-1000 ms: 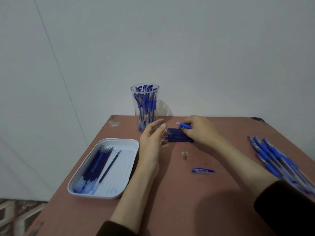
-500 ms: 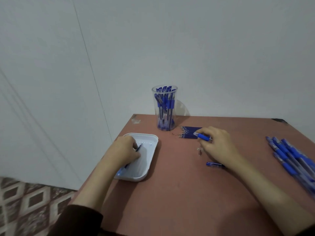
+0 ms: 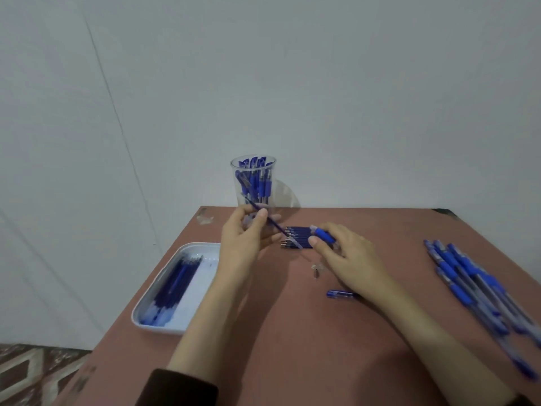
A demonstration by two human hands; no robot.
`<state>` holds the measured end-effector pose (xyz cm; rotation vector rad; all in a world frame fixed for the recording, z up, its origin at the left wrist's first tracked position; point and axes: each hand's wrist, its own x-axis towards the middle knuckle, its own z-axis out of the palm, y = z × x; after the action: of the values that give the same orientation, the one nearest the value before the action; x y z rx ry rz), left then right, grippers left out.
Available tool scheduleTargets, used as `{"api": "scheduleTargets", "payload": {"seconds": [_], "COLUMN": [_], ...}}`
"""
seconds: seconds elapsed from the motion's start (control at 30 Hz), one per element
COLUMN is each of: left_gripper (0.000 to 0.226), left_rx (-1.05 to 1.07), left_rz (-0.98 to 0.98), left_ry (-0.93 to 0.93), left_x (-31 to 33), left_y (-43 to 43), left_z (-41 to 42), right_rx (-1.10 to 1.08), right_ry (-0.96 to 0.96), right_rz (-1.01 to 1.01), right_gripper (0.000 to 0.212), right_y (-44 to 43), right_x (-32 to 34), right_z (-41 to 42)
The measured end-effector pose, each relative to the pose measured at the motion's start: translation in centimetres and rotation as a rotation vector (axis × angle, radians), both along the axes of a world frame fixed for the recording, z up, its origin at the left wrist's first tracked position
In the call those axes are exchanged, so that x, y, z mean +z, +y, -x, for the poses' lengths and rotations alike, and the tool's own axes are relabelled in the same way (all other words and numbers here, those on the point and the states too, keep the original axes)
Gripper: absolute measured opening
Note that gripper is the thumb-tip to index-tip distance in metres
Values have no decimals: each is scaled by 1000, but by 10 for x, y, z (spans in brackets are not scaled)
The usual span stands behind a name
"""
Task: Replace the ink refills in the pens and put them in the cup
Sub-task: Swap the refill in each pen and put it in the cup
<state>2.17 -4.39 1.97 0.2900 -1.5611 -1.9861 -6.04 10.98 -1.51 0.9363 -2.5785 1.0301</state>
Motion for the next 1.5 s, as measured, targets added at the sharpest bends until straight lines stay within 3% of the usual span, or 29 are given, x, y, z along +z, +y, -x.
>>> {"api": "scheduleTargets", "payload": {"seconds": [0.17, 0.4, 0.73, 0.87, 0.97, 1.07, 1.17, 1.3, 1.37, 1.5], "left_gripper": [9, 8, 7, 11, 18, 21, 20, 14, 9, 16], "left_rx": [-6, -22, -86, -165, -204, -110, -185, -202, -162, -203], "left_rz": [-279, -319, -214, -33, 71, 454, 817, 1088, 909, 60], "left_ry": [81, 122, 120, 33, -21, -182, -343, -424, -352, -138], "left_x": [-15, -17, -23, -29, -34, -38, -39, -42, -43, -35], "left_y": [11, 8, 15, 24, 25, 20, 20, 21, 21, 14], "left_z": [23, 25, 26, 28, 30, 30, 24, 23, 25, 26], "right_rx": [10, -10, 15, 45, 64, 87, 112, 176, 151, 12], "right_ry": [61, 93, 135, 92, -79, -303, -544, -677, -648, -156], "right_rz": [-42, -26, -38, 46, 250, 470, 708, 832, 788, 344], "right_gripper": [20, 14, 18, 16, 13, 13, 18, 21, 19, 12], "right_y": [8, 10, 7, 4, 3, 3, 5, 6, 6, 8], "right_x": [4, 6, 1, 0, 3, 9, 16, 21, 19, 9], "right_z": [4, 5, 6, 7, 6, 8, 8, 3, 4, 6]}}
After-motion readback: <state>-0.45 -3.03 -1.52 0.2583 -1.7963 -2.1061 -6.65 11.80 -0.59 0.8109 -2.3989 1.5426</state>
